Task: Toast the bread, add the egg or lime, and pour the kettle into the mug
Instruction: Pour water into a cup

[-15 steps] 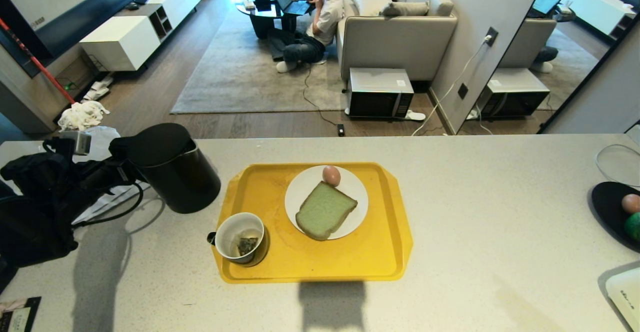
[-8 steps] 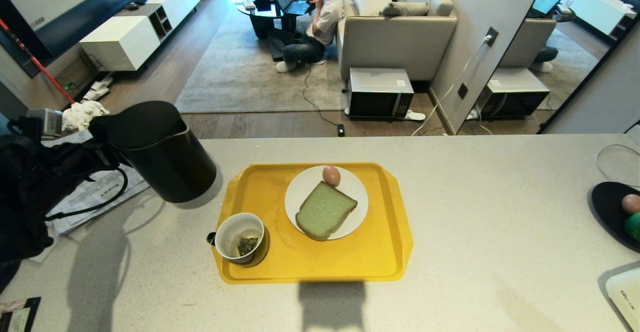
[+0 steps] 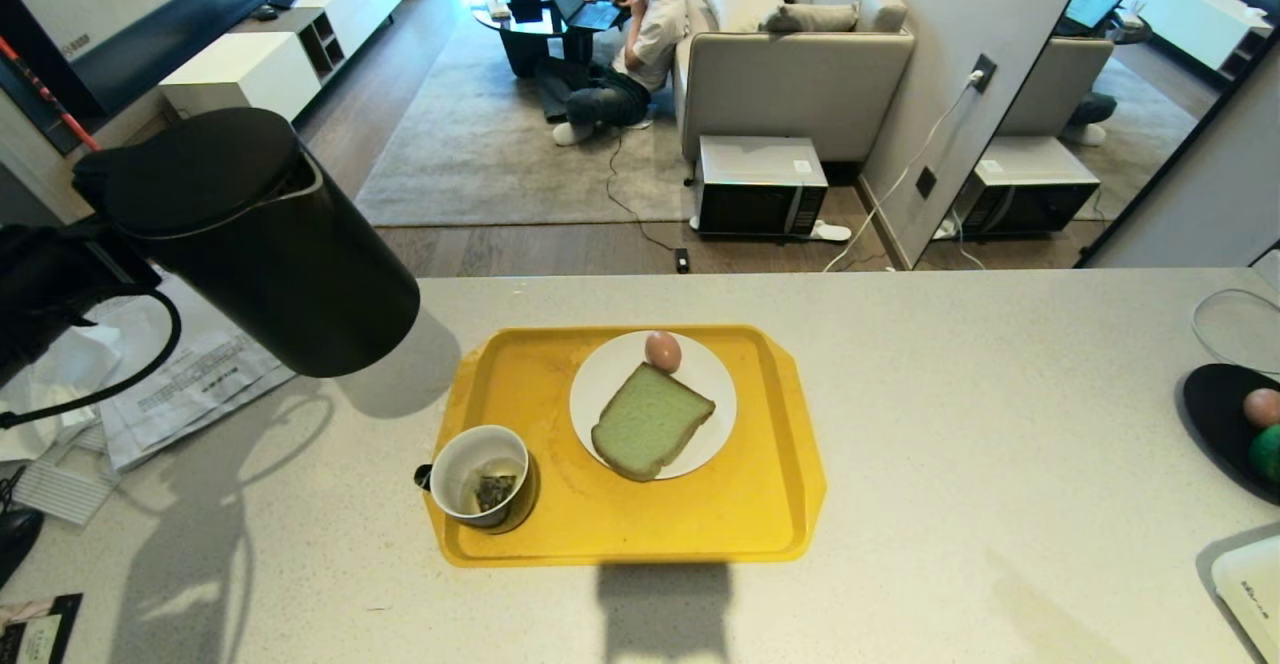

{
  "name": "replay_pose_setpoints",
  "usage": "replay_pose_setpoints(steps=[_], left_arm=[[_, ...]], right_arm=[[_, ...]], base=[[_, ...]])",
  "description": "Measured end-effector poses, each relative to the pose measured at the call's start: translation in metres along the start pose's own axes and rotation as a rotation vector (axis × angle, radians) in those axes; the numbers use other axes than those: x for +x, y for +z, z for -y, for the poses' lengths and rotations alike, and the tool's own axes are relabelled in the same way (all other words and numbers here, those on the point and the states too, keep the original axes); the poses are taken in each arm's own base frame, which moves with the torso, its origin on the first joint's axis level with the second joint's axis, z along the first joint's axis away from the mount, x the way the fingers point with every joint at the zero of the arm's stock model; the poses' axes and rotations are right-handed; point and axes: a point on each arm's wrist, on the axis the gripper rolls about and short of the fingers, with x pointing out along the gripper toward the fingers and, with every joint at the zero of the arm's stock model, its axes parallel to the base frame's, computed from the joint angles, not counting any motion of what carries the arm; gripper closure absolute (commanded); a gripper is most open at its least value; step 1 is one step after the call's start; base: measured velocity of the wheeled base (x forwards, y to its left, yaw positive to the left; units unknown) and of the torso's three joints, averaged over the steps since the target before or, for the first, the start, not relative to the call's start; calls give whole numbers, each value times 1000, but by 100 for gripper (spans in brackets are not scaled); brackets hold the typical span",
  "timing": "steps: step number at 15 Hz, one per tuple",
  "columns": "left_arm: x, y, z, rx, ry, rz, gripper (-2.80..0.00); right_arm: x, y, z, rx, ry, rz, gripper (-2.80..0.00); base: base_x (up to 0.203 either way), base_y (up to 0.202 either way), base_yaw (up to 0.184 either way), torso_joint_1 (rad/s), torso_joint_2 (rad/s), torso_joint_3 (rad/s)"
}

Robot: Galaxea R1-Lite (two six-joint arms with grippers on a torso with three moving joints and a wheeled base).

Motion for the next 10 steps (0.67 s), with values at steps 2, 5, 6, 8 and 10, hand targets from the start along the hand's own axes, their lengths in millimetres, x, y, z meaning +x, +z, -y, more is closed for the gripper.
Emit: replay_pose_setpoints(steps=[2, 5, 6, 8, 10], left_arm=[[-12, 17, 10, -8, -18, -12, 0], [-31, 37, 25, -24, -49, -62, 0], [-36, 42, 31, -24, -57, -70, 0], [-43, 50, 38, 18, -71, -59, 0], [-47, 53, 41, 78, -84, -48, 0]], right_arm=[[0, 0, 0, 0, 0, 0, 0], [0, 0, 0, 0, 0, 0, 0], [0, 0, 0, 0, 1, 0, 0], [0, 0, 0, 0, 1, 0, 0], [0, 0, 0, 0, 0, 0, 0]], base=[[0, 0, 0, 0, 0, 0], [0, 0, 0, 0, 0, 0], [0, 0, 0, 0, 0, 0], [0, 0, 0, 0, 0, 0], [0, 0, 0, 0, 0, 0]])
